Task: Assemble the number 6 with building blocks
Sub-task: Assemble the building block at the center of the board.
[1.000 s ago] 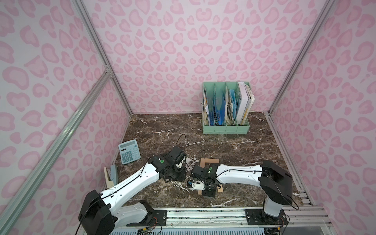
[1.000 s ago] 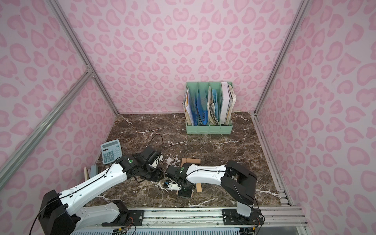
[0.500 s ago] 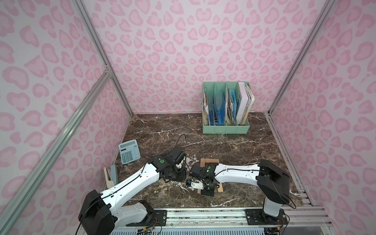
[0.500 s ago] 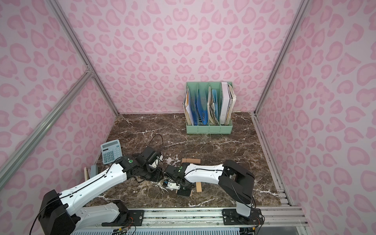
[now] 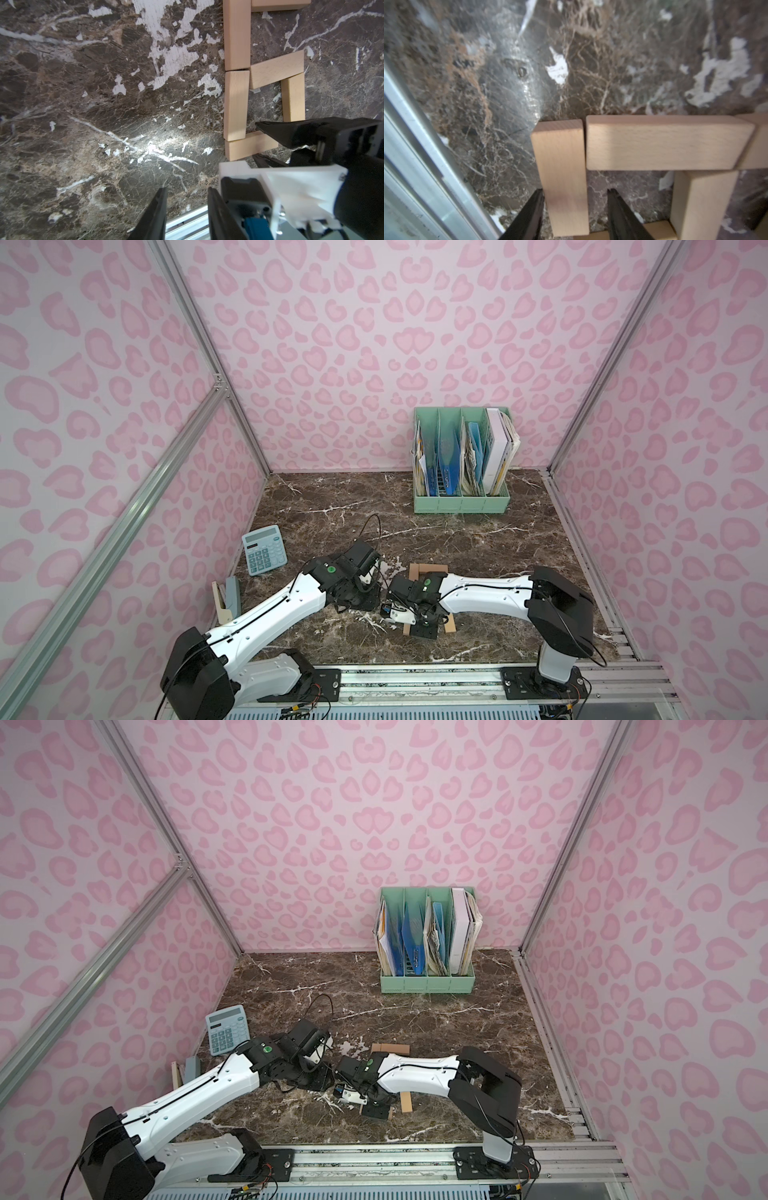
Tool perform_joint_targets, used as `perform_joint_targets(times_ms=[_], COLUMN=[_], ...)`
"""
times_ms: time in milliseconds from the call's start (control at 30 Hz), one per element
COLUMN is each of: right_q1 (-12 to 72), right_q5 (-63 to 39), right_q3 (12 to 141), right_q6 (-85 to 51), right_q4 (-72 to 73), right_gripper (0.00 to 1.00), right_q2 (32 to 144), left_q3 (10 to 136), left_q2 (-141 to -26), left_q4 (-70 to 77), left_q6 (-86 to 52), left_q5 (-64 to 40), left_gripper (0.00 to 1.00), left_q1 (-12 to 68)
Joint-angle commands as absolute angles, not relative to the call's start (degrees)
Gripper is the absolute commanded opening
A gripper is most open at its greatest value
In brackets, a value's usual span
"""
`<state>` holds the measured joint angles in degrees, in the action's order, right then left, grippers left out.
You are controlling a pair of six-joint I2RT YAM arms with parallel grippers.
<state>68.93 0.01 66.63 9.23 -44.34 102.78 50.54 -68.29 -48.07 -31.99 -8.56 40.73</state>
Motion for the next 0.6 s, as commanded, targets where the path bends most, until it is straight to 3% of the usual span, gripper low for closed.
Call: perform_joint_targets(times_ms=[0, 400, 467, 567], right_q1=[68.9, 66.8, 62.6, 56.6], right_q5=[2.6, 8.1, 9.3, 10.9], right_q3=[67.7, 71.0, 71.2, 71.5], right_q6=[8.2, 0.6, -3.3, -10.0], right_q4=[-45.6, -52.8, -53.6, -54.7], right_gripper=[0.56, 0.56, 0.53, 0.36], right_q2=[101.4, 91.1, 89.7, 88.7], left_q3=[50.6, 51.1, 51.2, 51.0], left_q2=[-68.6, -70.6, -70.8, -70.8], left_q4=[-47.9, -46.3, -46.3, -46.4], left_q6=[-31.6, -31.0, -30.9, -30.7], left_q5=[-9.1, -10.2, -10.5, -10.5], left_gripper=[0.37, 0.37, 0.37, 0.37], left_q1=[40.7, 40.6, 40.5, 40.5])
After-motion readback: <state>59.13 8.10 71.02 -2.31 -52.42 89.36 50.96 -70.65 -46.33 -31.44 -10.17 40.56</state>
